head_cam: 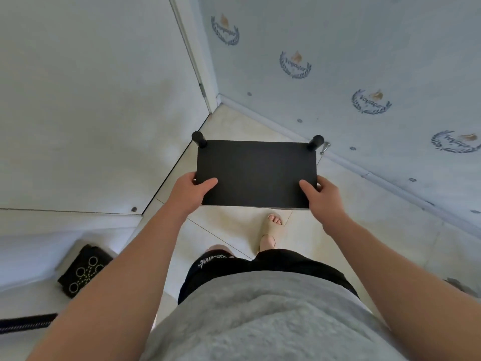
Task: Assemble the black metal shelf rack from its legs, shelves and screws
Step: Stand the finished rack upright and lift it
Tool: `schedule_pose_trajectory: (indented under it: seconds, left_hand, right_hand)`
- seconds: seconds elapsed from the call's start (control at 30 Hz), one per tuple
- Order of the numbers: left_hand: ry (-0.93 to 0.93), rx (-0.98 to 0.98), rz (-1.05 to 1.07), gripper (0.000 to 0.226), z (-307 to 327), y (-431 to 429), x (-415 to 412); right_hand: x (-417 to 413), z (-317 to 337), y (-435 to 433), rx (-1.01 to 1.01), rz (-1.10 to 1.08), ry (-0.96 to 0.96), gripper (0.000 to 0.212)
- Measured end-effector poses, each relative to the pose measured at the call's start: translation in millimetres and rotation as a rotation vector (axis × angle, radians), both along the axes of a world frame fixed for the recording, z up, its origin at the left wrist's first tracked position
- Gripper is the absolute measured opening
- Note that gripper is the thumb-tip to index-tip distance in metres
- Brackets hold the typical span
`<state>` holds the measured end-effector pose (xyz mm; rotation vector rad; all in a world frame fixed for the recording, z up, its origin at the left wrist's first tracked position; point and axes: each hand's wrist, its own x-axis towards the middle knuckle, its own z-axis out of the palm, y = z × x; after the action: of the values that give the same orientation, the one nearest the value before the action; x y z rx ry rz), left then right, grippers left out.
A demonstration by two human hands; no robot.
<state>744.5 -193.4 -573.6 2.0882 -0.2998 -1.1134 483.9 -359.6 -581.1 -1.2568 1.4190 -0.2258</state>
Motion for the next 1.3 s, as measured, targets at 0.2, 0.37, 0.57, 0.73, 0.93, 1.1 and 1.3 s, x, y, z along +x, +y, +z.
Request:
schedule_pose_trajectory:
  seconds: [0.2,0.37,0.57,0.73,0.93,1.1,1.3]
  left_hand:
    - [0.029,0.010,-0.078,0.035,-5.5,-103.3,52.6]
    - [0.040,0.056,-0.193,0.039,-32.0,-184.0,112.9]
    - [0.025,0.154,-0.374,0.050,-64.6,-272.5,189.1]
    - [0.015,0.204,-0.462,0.049,-103.6,-335.4,226.4]
    - [0.025,0.213,-0.515,0.043,-157.7,-395.8,237.4]
    - [0.020,0.216,-0.529,0.047,-191.8,-424.9,228.6]
    - [-0.039,0.144,-0.531,0.046,-203.1,-452.0,221.0]
  right_hand:
    - [39.2,-4.8,-82.8,-0.004,-0.050,0.039,0.017]
    - [85.9,-28.5,-137.4,0.024,-0.151,0.068,0.023]
    - [149.4,-62.4,-181.3,0.087,-0.292,0.107,0.025]
    - [181.9,-102.1,-214.3,0.141,-0.361,0.144,0.040]
    - [189.9,-153.3,-252.1,0.149,-0.410,0.200,0.026]
    - [182.6,-184.8,-282.4,0.134,-0.409,0.228,0.026]
    - [175.5,-199.4,-308.4,0.073,-0.410,0.229,0.018]
